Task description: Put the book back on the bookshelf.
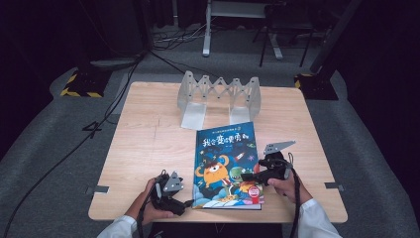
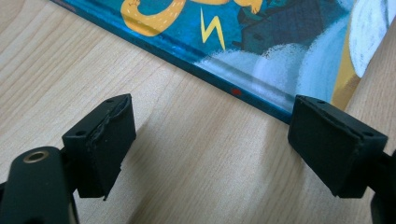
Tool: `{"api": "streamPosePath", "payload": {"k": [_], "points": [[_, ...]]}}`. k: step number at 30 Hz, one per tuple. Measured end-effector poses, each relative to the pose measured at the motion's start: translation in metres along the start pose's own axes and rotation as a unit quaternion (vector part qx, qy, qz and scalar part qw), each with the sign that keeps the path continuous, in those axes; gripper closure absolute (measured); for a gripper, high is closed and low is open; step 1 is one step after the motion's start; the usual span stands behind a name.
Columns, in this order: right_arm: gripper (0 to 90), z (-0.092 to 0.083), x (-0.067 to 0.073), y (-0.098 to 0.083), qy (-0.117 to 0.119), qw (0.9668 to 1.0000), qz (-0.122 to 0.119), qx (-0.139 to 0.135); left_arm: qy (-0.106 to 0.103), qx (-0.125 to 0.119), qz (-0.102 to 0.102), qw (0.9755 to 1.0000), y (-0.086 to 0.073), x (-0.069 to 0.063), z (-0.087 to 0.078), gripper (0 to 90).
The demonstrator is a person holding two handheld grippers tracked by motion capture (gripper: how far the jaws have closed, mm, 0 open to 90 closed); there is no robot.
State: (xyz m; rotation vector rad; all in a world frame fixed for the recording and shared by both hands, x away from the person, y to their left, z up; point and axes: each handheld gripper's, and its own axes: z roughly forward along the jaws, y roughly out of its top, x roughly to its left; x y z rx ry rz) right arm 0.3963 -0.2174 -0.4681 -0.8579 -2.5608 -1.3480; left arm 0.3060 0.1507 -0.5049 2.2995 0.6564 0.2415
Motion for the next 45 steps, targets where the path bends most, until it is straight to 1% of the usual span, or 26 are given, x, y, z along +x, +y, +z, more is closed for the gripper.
{"api": "streamPosePath", "payload": {"k": [2,3,7,8,9,10,11,14,16,17,18,19,21,22,23,24,25,26,27,29,33,37,41,42,43,45], "points": [[30.4,0.004,-0.002,0.002,0.002,1.0000,-0.004,-0.001,0.000,0.000,0.000,1.0000,0.000,0.000,0.000,15.4],[33.9,0.003,-0.002,0.003,0.007,0.9997,-0.013,-0.017,0.000,0.000,0.001,1.0000,0.000,0.000,0.000,15.4],[38.6,0.001,0.000,0.003,0.012,0.9992,-0.022,-0.032,0.001,0.000,-0.001,1.0000,0.000,0.000,0.000,15.4],[40.9,-0.001,0.004,0.003,0.013,0.9982,-0.036,-0.046,0.002,0.000,-0.003,1.0000,0.000,0.001,0.000,15.4],[43.2,-0.003,0.006,0.003,0.016,0.9974,-0.043,-0.056,0.005,0.000,-0.005,1.0000,0.001,0.001,0.000,15.4],[43.2,-0.003,0.006,0.003,0.016,0.9974,-0.043,-0.056,0.005,0.000,-0.005,1.0000,0.001,0.001,0.000,15.4],[45.7,-0.006,0.008,0.003,0.022,0.9962,-0.050,-0.068,0.006,0.000,-0.005,1.0000,0.001,0.001,0.000,15.4],[45.8,-0.008,0.017,0.004,0.004,0.9950,-0.068,-0.073,0.004,0.000,-0.005,1.0000,0.001,0.001,0.000,15.6],[45.9,-0.011,0.023,0.004,-0.005,0.9936,-0.081,-0.079,0.016,0.002,-0.015,0.9998,0.001,0.002,0.000,15.0],[45.9,-0.012,0.027,0.004,-0.013,0.9925,-0.090,-0.082,0.021,0.003,-0.025,0.9995,0.001,0.003,0.000,15.1],[46.1,-0.013,0.030,0.004,-0.020,0.9914,-0.097,-0.086,0.021,0.003,-0.025,0.9995,0.001,0.003,0.000,15.4],[46.5,-0.015,0.033,0.004,-0.027,0.9901,-0.104,-0.091,0.028,0.005,-0.040,0.9988,0.003,0.006,0.000,15.4],[47.0,-0.018,0.039,0.004,-0.042,0.9873,-0.117,-0.099,0.024,0.007,-0.043,0.9987,0.004,0.007,0.001,15.3],[47.0,-0.018,0.039,0.004,-0.042,0.9873,-0.117,-0.099,0.024,0.007,-0.043,0.9987,0.004,0.007,0.001,15.3],[47.3,-0.022,0.045,0.003,-0.056,0.9840,-0.131,-0.107,0.020,0.012,-0.040,0.9989,0.006,0.008,0.001,15.3],[47.3,-0.023,0.046,0.002,-0.059,0.9833,-0.134,-0.109,0.020,0.012,-0.040,0.9989,0.006,0.008,0.001,15.5],[47.3,-0.025,0.048,0.001,-0.063,0.9821,-0.138,-0.112,0.009,0.016,-0.042,0.9990,0.010,0.008,0.003,15.8],[47.3,-0.025,0.048,0.001,-0.063,0.9821,-0.138,-0.112,0.009,0.016,-0.042,0.9990,0.010,0.008,0.003,16.1],[47.4,-0.027,0.050,0.000,-0.071,0.9803,-0.144,-0.114,-0.007,0.011,-0.043,0.9990,0.013,0.008,0.004,16.0],[47.4,-0.027,0.052,0.000,-0.073,0.9797,-0.146,-0.116,-0.009,0.011,-0.041,0.9991,0.017,0.007,0.007,15.9],[47.4,-0.032,0.057,-0.004,-0.089,0.9743,-0.164,-0.126,-0.031,-0.009,-0.042,0.9986,0.029,0.008,0.009,16.1],[47.5,-0.035,0.059,-0.008,-0.096,0.9708,-0.173,-0.136,-0.049,-0.007,-0.039,0.9980,0.037,0.008,0.018,16.0],[47.5,-0.036,0.060,-0.009,-0.096,0.9685,-0.183,-0.139,-0.084,-0.019,-0.046,0.9953,0.041,0.011,0.024,15.0],[47.5,-0.036,0.060,-0.009,-0.096,0.9685,-0.183,-0.139,-0.084,-0.019,-0.046,0.9953,0.041,0.011,0.024,15.1],[47.4,-0.036,0.061,-0.009,-0.097,0.9667,-0.189,-0.143,-0.097,-0.022,-0.049,0.9938,0.043,0.012,0.026,14.7],[47.4,-0.036,0.062,-0.009,-0.098,0.9652,-0.195,-0.143,-0.109,-0.024,-0.052,0.9924,0.045,0.013,0.029,11.8]]}}
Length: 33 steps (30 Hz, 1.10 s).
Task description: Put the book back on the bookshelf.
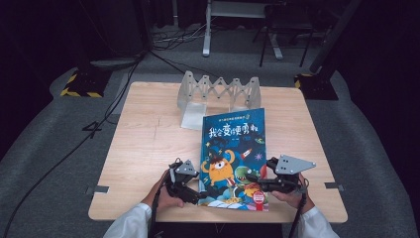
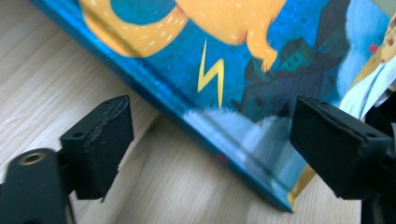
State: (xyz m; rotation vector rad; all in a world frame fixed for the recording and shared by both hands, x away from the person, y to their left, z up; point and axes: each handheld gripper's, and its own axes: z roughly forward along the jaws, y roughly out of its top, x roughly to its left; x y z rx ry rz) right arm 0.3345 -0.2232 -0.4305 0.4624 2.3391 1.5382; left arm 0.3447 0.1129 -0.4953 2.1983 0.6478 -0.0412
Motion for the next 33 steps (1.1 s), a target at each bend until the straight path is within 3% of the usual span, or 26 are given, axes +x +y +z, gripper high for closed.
{"api": "streamPosePath", "payload": {"k": [5,7,13,16,23,28,32,33], "points": [[47.5,-0.001,0.003,0.002,0.000,0.9998,-0.017,-0.007,-0.031,-0.003,0.001,0.9995,0.003,0.000,0.006,7.5],[47.5,-0.001,0.003,0.003,0.001,0.9998,-0.019,-0.008,-0.033,0.001,0.006,0.9994,0.007,0.000,0.008,5.2],[47.6,0.004,0.006,0.004,0.000,0.9996,-0.024,-0.015,-0.039,-0.033,-0.023,0.9984,0.010,0.011,0.006,2.6],[47.9,0.006,0.007,0.004,0.000,0.9995,-0.025,-0.017,-0.036,-0.060,-0.049,0.9963,0.011,0.020,-0.003,9.2],[53.6,0.004,0.004,0.000,0.026,0.9992,-0.021,-0.020,-0.010,-0.090,-0.037,0.9952,0.006,0.019,-0.019,26.8],[55.9,0.001,0.005,-0.002,0.033,0.9994,-0.007,-0.009,-0.019,-0.121,-0.041,0.9916,0.001,0.015,-0.031,31.9],[61.2,-0.003,0.013,0.001,0.057,0.9980,-0.021,-0.019,-0.019,-0.119,-0.034,0.9921,0.003,0.013,-0.032,32.7],[61.1,-0.004,0.019,0.004,0.050,0.9981,-0.030,-0.017,-0.018,-0.120,-0.032,0.9921,0.005,0.014,-0.031,32.3]]}}
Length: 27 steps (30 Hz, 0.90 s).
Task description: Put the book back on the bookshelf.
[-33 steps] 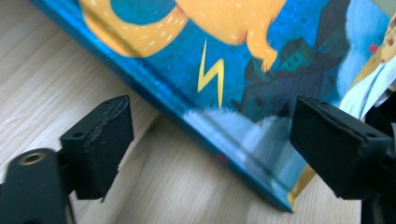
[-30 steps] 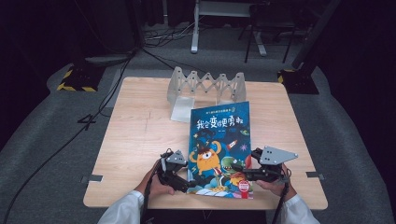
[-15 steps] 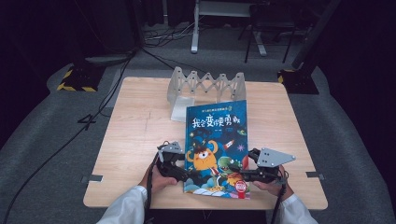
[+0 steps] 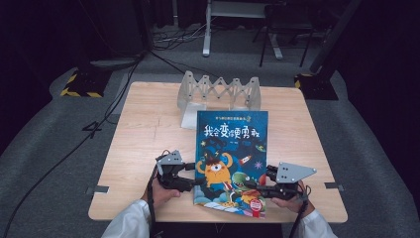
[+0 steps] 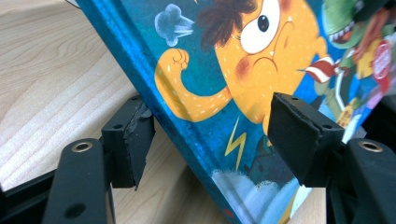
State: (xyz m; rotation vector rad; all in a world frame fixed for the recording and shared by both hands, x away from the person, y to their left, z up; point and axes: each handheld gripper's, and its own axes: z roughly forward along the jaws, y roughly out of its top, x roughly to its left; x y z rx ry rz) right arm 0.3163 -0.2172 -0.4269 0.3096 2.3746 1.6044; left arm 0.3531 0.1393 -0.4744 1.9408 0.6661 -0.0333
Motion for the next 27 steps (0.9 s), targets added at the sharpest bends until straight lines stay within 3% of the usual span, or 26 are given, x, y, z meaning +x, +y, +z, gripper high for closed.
{"api": "streamPosePath", "payload": {"k": [4,7,9,13,16,18,19,27], "points": [[61.2,-0.001,0.002,0.000,0.008,1.0000,-0.005,-0.002,-0.010,-0.004,0.000,0.9999,0.007,0.002,0.003,28.8],[61.1,0.000,0.003,0.001,0.016,0.9998,-0.010,-0.003,-0.028,0.008,0.007,0.9995,0.018,0.006,0.011,22.1],[61.1,0.000,0.003,0.000,0.016,0.9998,-0.012,-0.004,-0.028,0.007,0.006,0.9996,0.021,0.007,0.012,20.8],[61.8,-0.003,0.000,-0.001,0.021,0.9997,-0.013,-0.004,-0.024,0.000,0.013,0.9996,0.025,0.007,0.007,26.7],[61.9,-0.004,-0.005,-0.005,0.015,0.9999,-0.007,0.003,-0.011,-0.029,0.023,0.9993,0.026,0.003,-0.003,37.4],[62.2,-0.004,-0.009,-0.008,0.008,1.0000,0.000,0.004,-0.022,-0.053,0.029,0.9980,0.026,0.000,-0.011,44.1],[62.2,-0.005,-0.011,-0.009,0.004,1.0000,0.003,0.005,-0.022,-0.053,0.029,0.9980,0.026,0.000,-0.011,45.3],[57.2,-0.004,-0.021,-0.016,-0.028,0.9989,0.033,0.018,-0.014,-0.067,0.090,0.9936,0.030,-0.027,-0.025,50.9]]}}
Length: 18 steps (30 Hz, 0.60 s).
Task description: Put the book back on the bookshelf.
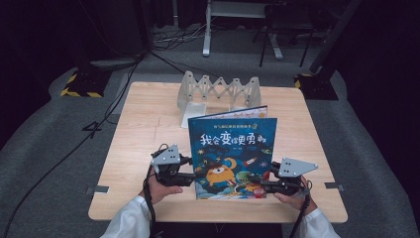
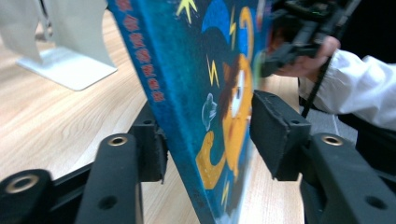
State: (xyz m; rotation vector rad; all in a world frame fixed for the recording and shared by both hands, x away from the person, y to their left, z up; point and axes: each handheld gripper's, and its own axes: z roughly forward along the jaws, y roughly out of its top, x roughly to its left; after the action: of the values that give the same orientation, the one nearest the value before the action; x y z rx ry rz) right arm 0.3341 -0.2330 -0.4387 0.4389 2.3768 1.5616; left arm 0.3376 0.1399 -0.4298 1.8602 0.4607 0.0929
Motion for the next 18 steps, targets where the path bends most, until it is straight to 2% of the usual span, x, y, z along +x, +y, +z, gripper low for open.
{"api": "streamPosePath", "payload": {"k": [4,6,9,10,11,12,13,14,18], "points": [[54.6,0.001,-0.004,-0.005,-0.018,0.9997,0.010,0.011,0.002,-0.006,0.030,0.9995,-0.001,-0.012,0.002,58.2],[54.1,0.001,-0.004,-0.006,-0.017,0.9998,0.007,0.010,0.012,-0.003,0.033,0.9994,-0.002,-0.015,0.006,58.4],[54.2,-0.001,-0.003,-0.007,-0.038,0.9992,0.004,0.011,0.029,0.003,0.042,0.9987,-0.008,-0.017,0.011,65.5],[53.4,-0.003,-0.002,-0.008,-0.050,0.9986,0.002,0.012,0.021,-0.002,0.046,0.9987,-0.009,-0.018,0.011,68.7],[53.4,-0.003,-0.002,-0.008,-0.050,0.9986,0.002,0.012,0.021,-0.002,0.046,0.9987,-0.009,-0.018,0.011,69.7],[53.7,-0.007,-0.002,-0.011,-0.051,0.9986,0.006,0.013,0.022,-0.003,0.060,0.9980,-0.010,-0.020,0.011,70.3],[53.7,-0.007,-0.002,-0.011,-0.051,0.9986,0.006,0.013,0.022,-0.003,0.060,0.9980,-0.010,-0.020,0.011,71.0],[53.9,-0.008,-0.003,-0.013,-0.052,0.9985,0.006,0.016,0.023,-0.002,0.069,0.9974,-0.009,-0.021,0.011,71.0],[53.5,-0.019,-0.004,-0.016,-0.057,0.9981,-0.001,0.023,0.020,0.000,0.079,0.9967,-0.006,-0.023,0.011,73.9]]}}
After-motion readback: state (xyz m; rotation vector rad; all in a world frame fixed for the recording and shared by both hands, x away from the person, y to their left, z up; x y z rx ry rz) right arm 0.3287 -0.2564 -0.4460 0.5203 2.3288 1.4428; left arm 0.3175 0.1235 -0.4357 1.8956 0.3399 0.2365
